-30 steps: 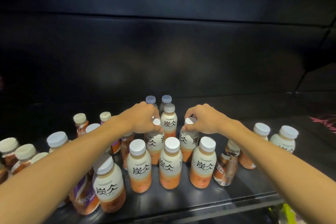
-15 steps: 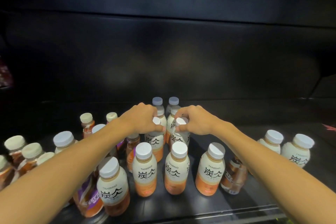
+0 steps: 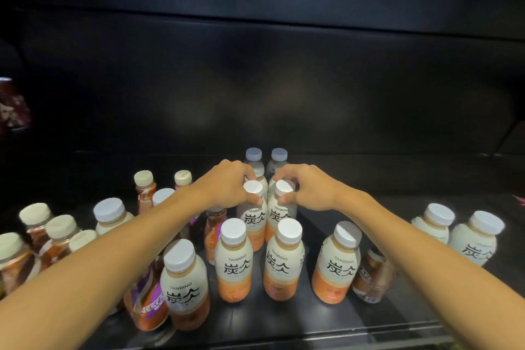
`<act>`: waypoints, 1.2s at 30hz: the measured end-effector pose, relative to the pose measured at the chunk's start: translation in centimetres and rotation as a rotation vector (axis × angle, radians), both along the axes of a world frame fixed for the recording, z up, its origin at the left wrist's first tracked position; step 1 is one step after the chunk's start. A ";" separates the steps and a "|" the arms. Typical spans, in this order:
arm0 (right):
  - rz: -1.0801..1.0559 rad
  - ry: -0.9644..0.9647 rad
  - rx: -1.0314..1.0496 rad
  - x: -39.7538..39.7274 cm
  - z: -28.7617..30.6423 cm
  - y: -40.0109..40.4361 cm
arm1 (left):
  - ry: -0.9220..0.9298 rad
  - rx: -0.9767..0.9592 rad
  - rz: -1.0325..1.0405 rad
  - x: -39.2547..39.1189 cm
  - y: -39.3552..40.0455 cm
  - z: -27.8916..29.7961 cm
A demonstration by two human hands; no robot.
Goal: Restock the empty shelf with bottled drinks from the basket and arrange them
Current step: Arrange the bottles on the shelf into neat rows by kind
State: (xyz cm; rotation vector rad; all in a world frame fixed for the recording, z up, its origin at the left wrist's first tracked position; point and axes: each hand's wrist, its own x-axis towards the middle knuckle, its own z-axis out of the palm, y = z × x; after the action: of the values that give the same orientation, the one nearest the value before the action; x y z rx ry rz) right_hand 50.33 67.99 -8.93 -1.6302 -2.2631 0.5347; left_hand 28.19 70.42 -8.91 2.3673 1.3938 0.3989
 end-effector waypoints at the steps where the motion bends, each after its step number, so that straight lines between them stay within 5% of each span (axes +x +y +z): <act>1: 0.004 0.000 0.000 0.0 0.0 -0.1 | -0.005 0.003 0.001 0.0 -0.1 0.0; 28: -0.087 -0.023 0.007 0.1 0.1 -0.9 | -0.013 -0.008 -0.022 0.1 -0.6 0.1; 36: -0.135 -0.056 0.051 1.3 0.9 -3.1 | 0.020 0.229 0.047 0.7 -2.5 1.9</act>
State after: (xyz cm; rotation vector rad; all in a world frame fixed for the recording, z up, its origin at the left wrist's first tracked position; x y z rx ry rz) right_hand 51.67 64.90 -8.02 -1.7781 -2.1662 0.4003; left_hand 28.86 67.92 -7.01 2.5280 1.4854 0.5775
